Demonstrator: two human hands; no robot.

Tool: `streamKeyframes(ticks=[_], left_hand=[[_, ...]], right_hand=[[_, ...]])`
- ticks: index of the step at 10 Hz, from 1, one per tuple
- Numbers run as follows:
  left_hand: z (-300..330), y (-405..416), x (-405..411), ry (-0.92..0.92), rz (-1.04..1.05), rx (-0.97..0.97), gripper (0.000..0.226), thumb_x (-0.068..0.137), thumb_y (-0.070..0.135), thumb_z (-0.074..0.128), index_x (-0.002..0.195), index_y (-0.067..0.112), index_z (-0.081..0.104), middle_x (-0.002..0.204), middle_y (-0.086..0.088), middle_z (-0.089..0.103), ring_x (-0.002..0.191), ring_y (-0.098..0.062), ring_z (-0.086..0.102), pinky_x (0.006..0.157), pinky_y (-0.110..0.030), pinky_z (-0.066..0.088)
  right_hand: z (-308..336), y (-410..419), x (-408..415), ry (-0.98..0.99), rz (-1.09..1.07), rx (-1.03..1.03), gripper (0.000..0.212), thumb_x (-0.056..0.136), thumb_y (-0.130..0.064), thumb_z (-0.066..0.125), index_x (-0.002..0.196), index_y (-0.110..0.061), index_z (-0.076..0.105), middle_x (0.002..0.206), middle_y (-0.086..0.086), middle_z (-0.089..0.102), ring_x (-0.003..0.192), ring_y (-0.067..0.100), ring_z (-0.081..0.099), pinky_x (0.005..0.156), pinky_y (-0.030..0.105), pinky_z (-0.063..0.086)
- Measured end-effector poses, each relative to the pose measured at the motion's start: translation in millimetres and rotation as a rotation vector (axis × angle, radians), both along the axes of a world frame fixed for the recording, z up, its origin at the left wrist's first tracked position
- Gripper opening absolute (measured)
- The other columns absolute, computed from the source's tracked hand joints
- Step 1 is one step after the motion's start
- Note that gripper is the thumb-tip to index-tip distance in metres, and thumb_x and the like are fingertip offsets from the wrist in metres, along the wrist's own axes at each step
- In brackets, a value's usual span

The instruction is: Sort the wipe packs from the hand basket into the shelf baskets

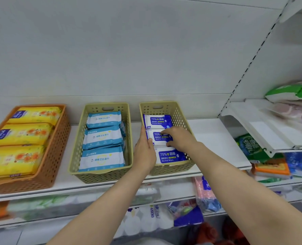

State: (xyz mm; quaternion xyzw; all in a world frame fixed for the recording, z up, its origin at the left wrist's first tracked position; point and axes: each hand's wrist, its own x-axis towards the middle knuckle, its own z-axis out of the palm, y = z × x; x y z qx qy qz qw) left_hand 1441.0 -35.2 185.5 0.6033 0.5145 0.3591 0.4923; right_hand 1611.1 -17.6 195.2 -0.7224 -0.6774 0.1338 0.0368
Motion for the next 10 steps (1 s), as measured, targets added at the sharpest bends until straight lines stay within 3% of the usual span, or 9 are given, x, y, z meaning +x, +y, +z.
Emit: streamKeyframes(ticks=[3, 5, 8, 9, 10], left_hand=[[-2, -1, 0, -0.004, 0.002, -0.007, 0.054, 0.105, 0.025, 0.035, 0.154, 0.032, 0.013, 0.131, 0.001, 0.053, 0.095, -0.010, 0.063, 0.055, -0.012, 0.049], [1, -3, -1, 0.009, 0.007, 0.013, 0.054, 0.105, 0.024, 0.034, 0.154, 0.032, 0.014, 0.122, 0.007, 0.051, 0.084, -0.001, 0.060, 0.050, -0.008, 0.046], [3, -1, -1, 0.023, 0.012, 0.008, 0.052, 0.105, 0.024, 0.036, 0.153, 0.031, 0.017, 0.123, 0.006, 0.053, 0.085, -0.003, 0.061, 0.054, -0.013, 0.050], [6, -5, -1, 0.037, 0.023, -0.035, 0.053, 0.104, 0.025, 0.039, 0.152, 0.027, 0.018, 0.135, -0.002, 0.052, 0.104, -0.014, 0.062, 0.072, -0.031, 0.060], [28, -10, -5, -0.020, 0.015, -0.013, 0.048, 0.104, 0.027, 0.040, 0.150, 0.025, 0.025, 0.137, 0.008, 0.049, 0.103, -0.008, 0.062, 0.073, -0.024, 0.059]], right_hand=[[4, 1, -1, -0.024, 0.029, -0.040, 0.057, 0.090, -0.022, 0.068, 0.143, -0.026, 0.048, 0.142, 0.006, 0.052, 0.124, 0.025, 0.054, 0.097, 0.039, 0.051], [2, 1, -1, -0.033, 0.026, -0.029, 0.057, 0.090, -0.022, 0.068, 0.143, -0.027, 0.048, 0.143, 0.006, 0.051, 0.124, 0.024, 0.053, 0.096, 0.038, 0.052], [11, -3, -1, 0.046, -0.013, -0.022, 0.062, 0.089, -0.026, 0.070, 0.145, -0.028, 0.044, 0.144, 0.003, 0.050, 0.124, 0.022, 0.053, 0.093, 0.035, 0.051], [27, -7, 4, 0.139, -0.041, 0.037, 0.058, 0.089, -0.029, 0.070, 0.142, -0.026, 0.047, 0.142, 0.003, 0.054, 0.122, 0.021, 0.055, 0.094, 0.034, 0.050], [59, -14, 7, 0.188, -0.054, 0.151, 0.052, 0.090, -0.030, 0.069, 0.139, -0.023, 0.053, 0.137, 0.003, 0.059, 0.120, 0.019, 0.056, 0.096, 0.029, 0.046]])
